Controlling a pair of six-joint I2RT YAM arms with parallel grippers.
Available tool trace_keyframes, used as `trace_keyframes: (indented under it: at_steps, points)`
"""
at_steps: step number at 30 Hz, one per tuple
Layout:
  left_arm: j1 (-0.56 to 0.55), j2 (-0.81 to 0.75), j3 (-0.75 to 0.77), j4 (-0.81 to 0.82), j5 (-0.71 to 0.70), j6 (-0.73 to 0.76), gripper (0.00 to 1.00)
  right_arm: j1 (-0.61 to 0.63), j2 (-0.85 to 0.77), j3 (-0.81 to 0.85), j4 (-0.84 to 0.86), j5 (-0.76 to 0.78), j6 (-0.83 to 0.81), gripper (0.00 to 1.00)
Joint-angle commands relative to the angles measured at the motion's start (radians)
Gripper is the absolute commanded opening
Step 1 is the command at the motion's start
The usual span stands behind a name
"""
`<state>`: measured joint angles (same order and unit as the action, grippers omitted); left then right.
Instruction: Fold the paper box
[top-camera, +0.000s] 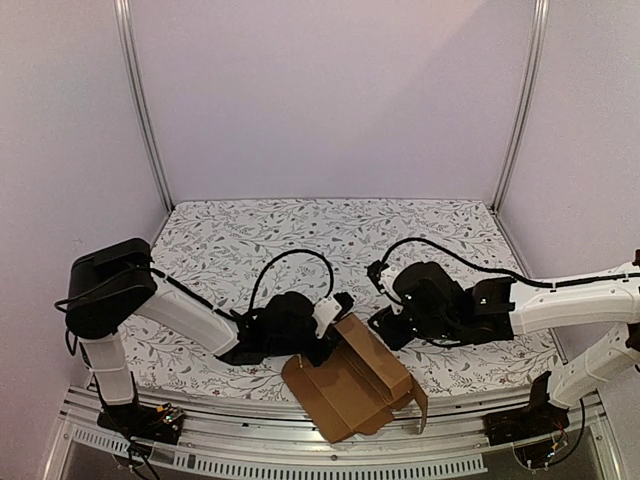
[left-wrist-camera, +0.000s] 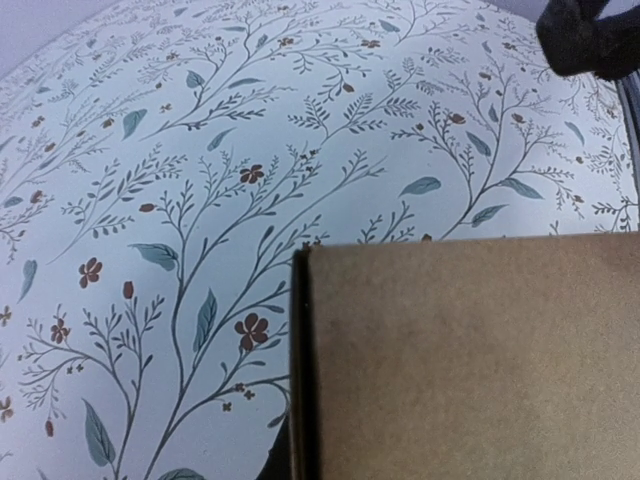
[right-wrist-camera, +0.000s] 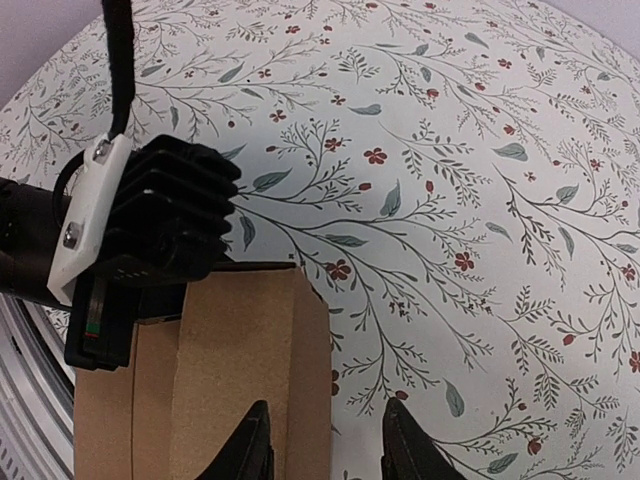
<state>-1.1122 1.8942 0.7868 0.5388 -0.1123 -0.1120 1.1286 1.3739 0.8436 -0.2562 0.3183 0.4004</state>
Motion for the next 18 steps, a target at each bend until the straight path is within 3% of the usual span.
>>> trace_keyframes:
  at_steps: [1,10,18]
  points:
    - [-0.011,-0.015,0.025,-0.082,0.005,0.013,0.00,-0.021,0.023,-0.032,0.075,-0.100,0.052,0.38]
    - [-0.014,0.016,0.058,-0.135,-0.002,0.008,0.00,-0.063,0.089,-0.036,0.158,-0.207,0.090,0.40]
    - [-0.016,0.040,0.089,-0.156,0.001,0.006,0.00,-0.134,0.139,-0.100,0.268,-0.301,0.125,0.35]
